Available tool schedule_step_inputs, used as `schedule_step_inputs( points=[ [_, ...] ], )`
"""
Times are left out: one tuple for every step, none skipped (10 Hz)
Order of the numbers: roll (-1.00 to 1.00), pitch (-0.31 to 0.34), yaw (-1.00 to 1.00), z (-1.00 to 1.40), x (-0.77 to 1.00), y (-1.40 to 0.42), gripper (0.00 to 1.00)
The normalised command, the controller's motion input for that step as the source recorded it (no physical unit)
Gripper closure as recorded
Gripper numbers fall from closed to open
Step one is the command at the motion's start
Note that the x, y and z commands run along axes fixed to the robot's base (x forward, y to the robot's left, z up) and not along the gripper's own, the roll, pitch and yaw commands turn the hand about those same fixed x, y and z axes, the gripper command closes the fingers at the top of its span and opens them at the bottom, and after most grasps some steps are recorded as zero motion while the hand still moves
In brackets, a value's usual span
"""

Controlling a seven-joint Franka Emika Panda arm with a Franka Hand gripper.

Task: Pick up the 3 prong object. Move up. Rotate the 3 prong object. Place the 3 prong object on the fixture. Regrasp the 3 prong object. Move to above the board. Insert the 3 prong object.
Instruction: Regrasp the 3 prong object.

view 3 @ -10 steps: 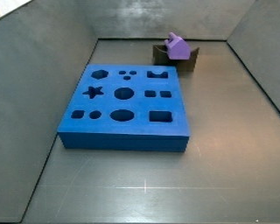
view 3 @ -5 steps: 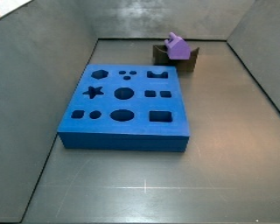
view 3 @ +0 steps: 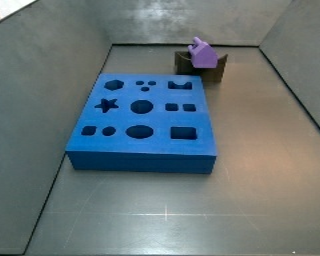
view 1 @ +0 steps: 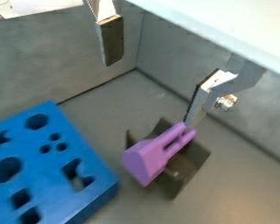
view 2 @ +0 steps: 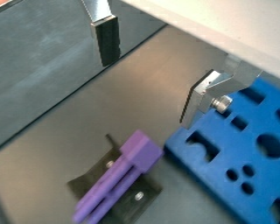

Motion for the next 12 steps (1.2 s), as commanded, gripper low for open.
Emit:
schedule_step_inputs(
  points=[
    [1.0, 0.064, 0.03, -0.01, 0.06, -0.03, 0.0],
    [1.0, 0.075, 0.04, -0.01, 0.07, -0.03, 0.0],
    [1.0, 0.088, 0.04, 0.0, 0.08, -0.03, 0.0],
    [1.0, 0.104, 0.05, -0.01, 0.09, -0.04, 0.0],
    [1.0, 0.127, 0.06, -0.01, 0.11, -0.04, 0.0],
    [1.0, 0.147, 0.07, -0.02, 0.12, -0.04, 0.0],
    [1.0, 0.171, 0.09, -0.01, 0.14, -0.05, 0.0],
    [1.0, 0.192, 0.11, -0.02, 0.15, -0.05, 0.0],
    [1.0, 0.204, 0.13, -0.02, 0.17, -0.05, 0.0],
    [1.0, 0.23, 0.18, -0.02, 0.2, -0.05, 0.0],
    [1.0, 0.252, 0.22, -0.02, 0.22, -0.06, 0.0],
    [0.82, 0.227, 0.26, -0.02, 0.26, -0.06, 0.0]
  ],
)
